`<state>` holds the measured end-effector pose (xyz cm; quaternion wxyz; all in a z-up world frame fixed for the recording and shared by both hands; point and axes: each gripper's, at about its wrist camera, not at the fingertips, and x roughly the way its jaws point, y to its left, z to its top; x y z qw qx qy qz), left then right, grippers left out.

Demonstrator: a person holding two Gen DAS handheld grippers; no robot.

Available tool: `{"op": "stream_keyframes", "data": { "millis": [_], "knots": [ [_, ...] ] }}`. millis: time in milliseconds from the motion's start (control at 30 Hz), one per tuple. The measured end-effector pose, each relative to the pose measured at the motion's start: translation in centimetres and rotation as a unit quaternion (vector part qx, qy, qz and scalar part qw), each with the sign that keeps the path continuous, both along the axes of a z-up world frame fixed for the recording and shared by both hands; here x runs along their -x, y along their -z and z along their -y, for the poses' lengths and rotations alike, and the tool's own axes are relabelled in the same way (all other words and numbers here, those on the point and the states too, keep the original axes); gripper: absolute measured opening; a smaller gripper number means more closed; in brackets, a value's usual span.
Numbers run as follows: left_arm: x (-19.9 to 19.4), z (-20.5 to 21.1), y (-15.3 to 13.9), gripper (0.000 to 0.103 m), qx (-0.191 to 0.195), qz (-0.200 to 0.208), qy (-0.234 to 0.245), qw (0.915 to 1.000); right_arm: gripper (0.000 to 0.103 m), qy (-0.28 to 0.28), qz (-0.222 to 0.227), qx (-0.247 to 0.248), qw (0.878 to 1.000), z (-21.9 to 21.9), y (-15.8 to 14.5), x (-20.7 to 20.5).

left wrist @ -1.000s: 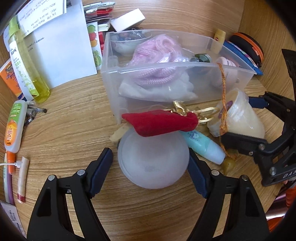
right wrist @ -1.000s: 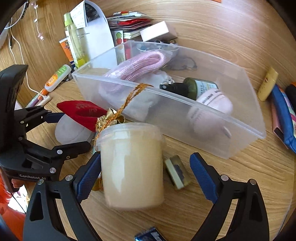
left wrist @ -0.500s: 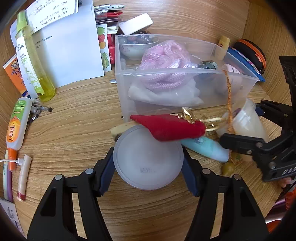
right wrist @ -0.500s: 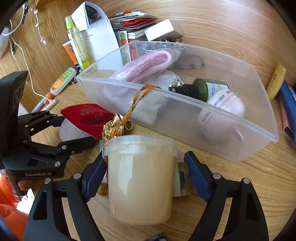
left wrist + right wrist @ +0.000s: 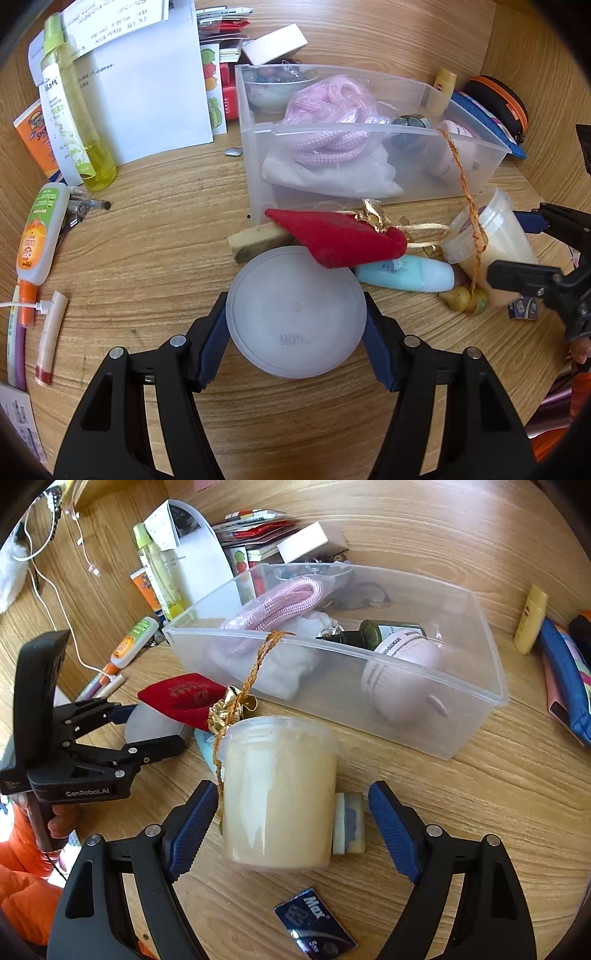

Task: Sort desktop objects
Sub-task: 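Lift the white lid with the left gripper while the right gripper lifts the cream tub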

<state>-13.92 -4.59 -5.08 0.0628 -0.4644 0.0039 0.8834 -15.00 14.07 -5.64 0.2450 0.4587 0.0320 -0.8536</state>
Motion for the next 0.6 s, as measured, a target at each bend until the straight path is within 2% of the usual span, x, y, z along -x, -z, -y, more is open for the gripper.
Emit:
{"op": "stream_keyframes", "data": {
  "millis": [200, 267, 333, 467, 567, 600],
  "knots": [
    [-0.8, 0.8, -0.2, 0.066, -0.008, 0.005, -0.005, 0.9999, 0.082, 0.009, -0.013, 0.001, 1.0, -0.2, -0.5, -0.2],
    [-0.8, 1.1, -0.3, 0.068, -0.013, 0.009, -0.004, 0.9999, 0.082, 0.009, -0.003, -0.001, 1.0, 0.0, 0.1, 0.3],
    [-0.8, 1.3, -0.4, 0.074, -0.013, 0.006, -0.006, 0.9999, 0.082, 0.013, 0.004, -0.003, 1.0, 0.4, 0.6, 1.0],
    [-0.6, 1.4, -0.5, 0.077, -0.012, 0.007, -0.006, 0.9999, 0.081, 0.014, 0.014, 0.009, 1.0, 0.9, 1.1, 2.1],
    [-0.5, 1.7, -0.4, 0.073, -0.024, 0.0, -0.017, 0.9996, 0.072, 0.011, 0.022, 0.031, 0.999, 1.0, 1.1, 2.6],
    [-0.5, 1.9, -0.4, 0.066, -0.028, -0.002, -0.018, 0.9995, 0.067, 0.011, 0.021, 0.036, 0.999, 1.0, 1.0, 2.7]
  ]
}}
